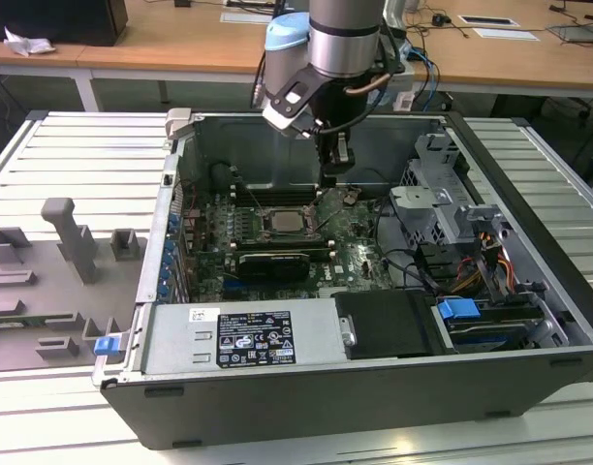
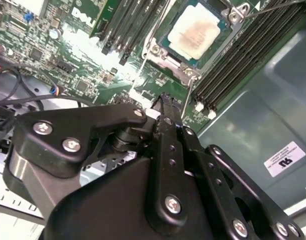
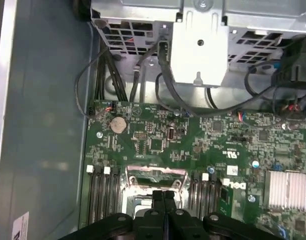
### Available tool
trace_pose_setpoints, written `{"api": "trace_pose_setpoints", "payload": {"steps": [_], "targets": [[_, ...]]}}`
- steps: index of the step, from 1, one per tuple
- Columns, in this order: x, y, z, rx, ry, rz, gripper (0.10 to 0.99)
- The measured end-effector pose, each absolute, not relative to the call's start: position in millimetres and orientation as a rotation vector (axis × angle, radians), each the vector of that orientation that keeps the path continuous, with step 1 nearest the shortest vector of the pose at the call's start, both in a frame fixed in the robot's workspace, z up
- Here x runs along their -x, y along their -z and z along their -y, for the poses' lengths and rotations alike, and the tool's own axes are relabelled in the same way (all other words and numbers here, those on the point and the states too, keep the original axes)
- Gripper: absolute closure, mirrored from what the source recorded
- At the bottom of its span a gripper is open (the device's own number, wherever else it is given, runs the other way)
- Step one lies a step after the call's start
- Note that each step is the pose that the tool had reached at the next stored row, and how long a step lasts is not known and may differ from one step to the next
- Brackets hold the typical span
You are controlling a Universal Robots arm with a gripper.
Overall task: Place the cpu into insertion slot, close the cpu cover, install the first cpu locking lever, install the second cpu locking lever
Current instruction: 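Close the cpu cover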
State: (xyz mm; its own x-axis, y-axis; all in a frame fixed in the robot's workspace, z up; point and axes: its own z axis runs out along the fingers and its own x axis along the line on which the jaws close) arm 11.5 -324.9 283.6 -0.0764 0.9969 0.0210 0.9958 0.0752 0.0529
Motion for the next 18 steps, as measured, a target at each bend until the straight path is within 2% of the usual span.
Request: {"api": "trace_pose_setpoints", "payload": {"steps": [18], "targets": [[-53.0, -254.5, 322.3, -2.132, -0.083, -2.277, 0.980]]}}
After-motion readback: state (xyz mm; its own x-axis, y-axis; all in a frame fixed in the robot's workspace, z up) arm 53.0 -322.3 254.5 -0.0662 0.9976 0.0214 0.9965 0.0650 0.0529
